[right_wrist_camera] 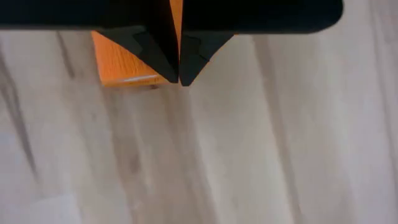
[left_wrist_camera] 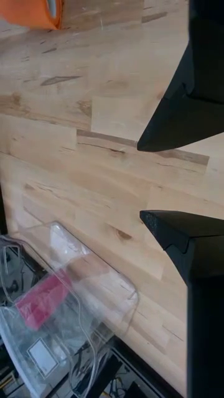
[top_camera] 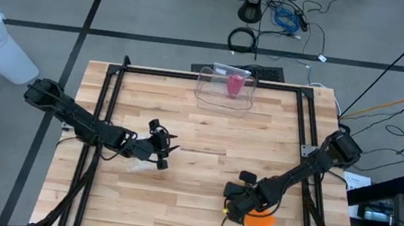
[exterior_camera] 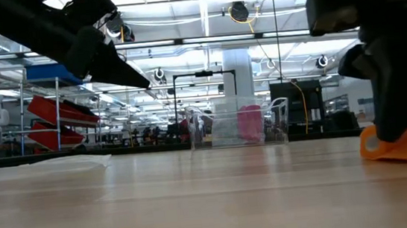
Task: Roll bandage
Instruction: Roll the orange bandage
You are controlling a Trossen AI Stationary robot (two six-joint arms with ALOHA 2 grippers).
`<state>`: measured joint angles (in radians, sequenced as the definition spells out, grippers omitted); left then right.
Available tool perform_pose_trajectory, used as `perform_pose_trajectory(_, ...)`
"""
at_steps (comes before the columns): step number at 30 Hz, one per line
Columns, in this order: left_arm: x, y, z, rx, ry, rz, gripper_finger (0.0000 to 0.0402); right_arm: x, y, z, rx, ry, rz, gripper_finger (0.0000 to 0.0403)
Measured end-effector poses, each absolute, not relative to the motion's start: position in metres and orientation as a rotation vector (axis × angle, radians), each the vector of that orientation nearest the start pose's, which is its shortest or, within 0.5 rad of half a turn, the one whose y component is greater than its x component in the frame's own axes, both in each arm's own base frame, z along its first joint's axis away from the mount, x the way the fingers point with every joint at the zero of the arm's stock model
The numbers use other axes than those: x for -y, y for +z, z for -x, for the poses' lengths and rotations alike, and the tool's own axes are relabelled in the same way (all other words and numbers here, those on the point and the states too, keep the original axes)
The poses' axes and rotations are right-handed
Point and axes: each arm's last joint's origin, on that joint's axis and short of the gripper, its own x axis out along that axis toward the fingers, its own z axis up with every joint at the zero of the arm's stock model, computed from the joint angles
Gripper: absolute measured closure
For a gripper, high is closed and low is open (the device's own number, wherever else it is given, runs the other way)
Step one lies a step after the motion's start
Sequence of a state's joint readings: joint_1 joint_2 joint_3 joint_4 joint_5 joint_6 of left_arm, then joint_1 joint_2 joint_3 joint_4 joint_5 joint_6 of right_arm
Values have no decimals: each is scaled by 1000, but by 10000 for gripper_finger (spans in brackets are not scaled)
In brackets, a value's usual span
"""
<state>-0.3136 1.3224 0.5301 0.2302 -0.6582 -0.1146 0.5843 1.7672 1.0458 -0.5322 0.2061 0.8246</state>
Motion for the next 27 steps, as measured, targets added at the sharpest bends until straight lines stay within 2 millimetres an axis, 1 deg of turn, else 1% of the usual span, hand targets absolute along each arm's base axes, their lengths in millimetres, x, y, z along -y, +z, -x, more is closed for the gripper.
perform_pose_trajectory(3, 59, 179, -240, -478, 363, -153, 231, -173, 157, -274, -1204, -181, -224, 403)
perform_pose_trajectory(8, 59, 179, -240, -482, 359, -170, 231, -189, 176, -268, -1235, -180, -209, 403)
perform_pose_trajectory(11, 59, 179, -240, -481, 359, -169, 231, -197, 190, -256, -1303, -251, -195, 403)
perform_pose_trajectory(14, 60, 179, -240, -486, 333, -161, 231, -203, 198, -237, -1383, -375, -175, 403)
perform_pose_trajectory(18, 65, 180, -243, -483, 162, -114, 231, -214, 200, -209, -1426, -500, -148, 403)
perform_pose_trajectory(20, 68, 182, -245, -450, 93, -112, 231, -220, 201, -199, -1402, -540, -142, 403)
perform_pose_trajectory(24, 72, 181, -253, -389, 16, -121, 231, -228, 201, -186, -1314, -583, -132, 403)
perform_pose_trajectory(27, 75, 174, -260, -370, -8, -137, 231, -227, 193, -178, -1295, -650, -167, 403)
